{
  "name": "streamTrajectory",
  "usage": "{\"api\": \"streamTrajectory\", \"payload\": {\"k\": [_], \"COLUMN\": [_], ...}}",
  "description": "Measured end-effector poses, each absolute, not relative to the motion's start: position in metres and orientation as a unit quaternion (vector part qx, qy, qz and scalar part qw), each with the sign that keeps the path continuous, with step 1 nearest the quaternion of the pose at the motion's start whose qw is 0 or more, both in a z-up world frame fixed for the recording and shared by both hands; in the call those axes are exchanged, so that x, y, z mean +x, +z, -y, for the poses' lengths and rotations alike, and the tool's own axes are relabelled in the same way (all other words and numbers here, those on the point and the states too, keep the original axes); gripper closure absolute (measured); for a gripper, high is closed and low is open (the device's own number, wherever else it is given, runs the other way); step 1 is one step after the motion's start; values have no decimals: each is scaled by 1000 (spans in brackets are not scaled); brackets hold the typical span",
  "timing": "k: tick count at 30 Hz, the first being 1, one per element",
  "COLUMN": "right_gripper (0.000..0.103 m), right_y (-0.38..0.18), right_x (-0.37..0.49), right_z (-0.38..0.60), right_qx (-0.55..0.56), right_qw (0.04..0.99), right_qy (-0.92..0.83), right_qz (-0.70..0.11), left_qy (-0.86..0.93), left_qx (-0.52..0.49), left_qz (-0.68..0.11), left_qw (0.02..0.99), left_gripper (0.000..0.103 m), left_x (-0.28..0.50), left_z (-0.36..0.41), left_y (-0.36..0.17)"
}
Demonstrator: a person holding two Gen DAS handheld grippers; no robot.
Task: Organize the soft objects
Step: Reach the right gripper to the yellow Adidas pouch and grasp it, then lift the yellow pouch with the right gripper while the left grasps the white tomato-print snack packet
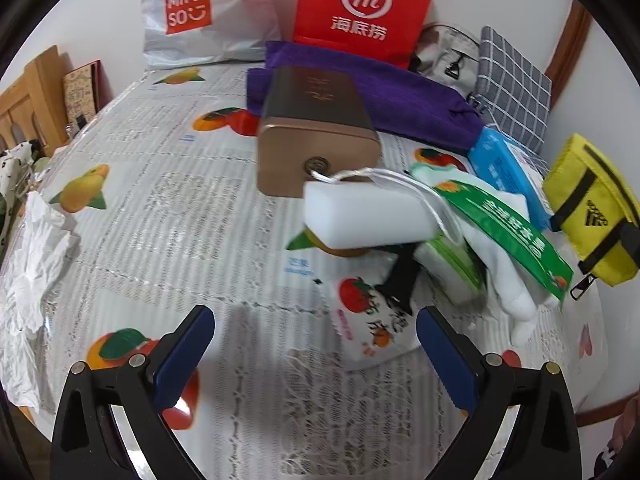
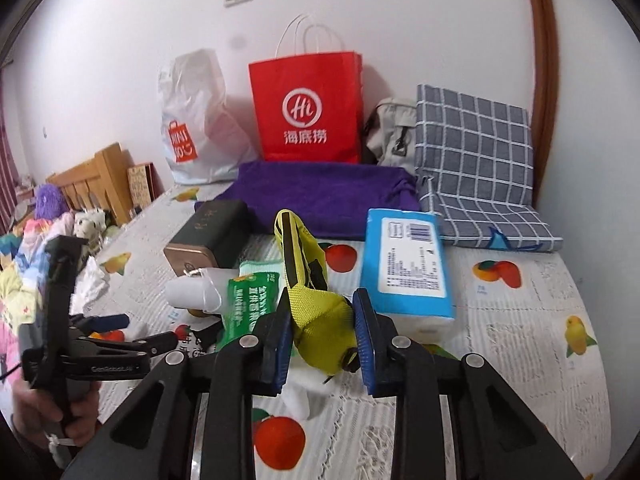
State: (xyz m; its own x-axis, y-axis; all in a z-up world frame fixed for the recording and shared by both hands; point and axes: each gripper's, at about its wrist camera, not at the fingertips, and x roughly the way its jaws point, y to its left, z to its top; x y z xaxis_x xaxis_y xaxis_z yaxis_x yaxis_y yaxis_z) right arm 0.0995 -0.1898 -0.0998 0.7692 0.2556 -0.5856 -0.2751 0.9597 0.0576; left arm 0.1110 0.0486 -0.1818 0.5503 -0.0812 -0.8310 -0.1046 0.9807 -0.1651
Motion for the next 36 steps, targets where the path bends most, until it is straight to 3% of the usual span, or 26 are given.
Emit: {"api": "streamTrajectory", "payload": {"k": [7, 13, 18, 23, 25, 28, 31, 36], "right_gripper": [75, 75, 74, 74, 72, 62, 42, 19], "right_y": [-100, -134, -161, -175, -178, -183, -185, -178], "right_x": [68, 64, 73, 83, 84, 89, 90, 86], "right_z": [220, 249, 262, 267, 268, 265, 267, 272], "right_qx": [-5, 9, 33, 46, 50, 41, 23, 7], "right_qw": [944, 932, 926, 917, 916, 911, 914, 921], "right_qy": [121, 98, 85, 90, 93, 100, 76, 72], "right_qz": [-308, -349, -367, -386, -386, -399, -399, -383], "left_qy": [3, 46, 50, 39, 32, 23, 16, 10], "left_qx": [-83, -8, -13, -2, 1, -1, -8, -19], "left_qz": [-488, -490, -491, -480, -479, -481, -481, -480], "left_qw": [869, 870, 869, 877, 877, 876, 876, 877], "left_gripper": [2, 0, 1, 24, 43, 62, 65, 62], "left_x": [117, 128, 134, 125, 120, 115, 111, 113], "left_z": [-32, -5, -4, -15, -23, -36, -43, -46], "left_y": [-194, -205, -205, -201, -198, -194, -194, -194]}}
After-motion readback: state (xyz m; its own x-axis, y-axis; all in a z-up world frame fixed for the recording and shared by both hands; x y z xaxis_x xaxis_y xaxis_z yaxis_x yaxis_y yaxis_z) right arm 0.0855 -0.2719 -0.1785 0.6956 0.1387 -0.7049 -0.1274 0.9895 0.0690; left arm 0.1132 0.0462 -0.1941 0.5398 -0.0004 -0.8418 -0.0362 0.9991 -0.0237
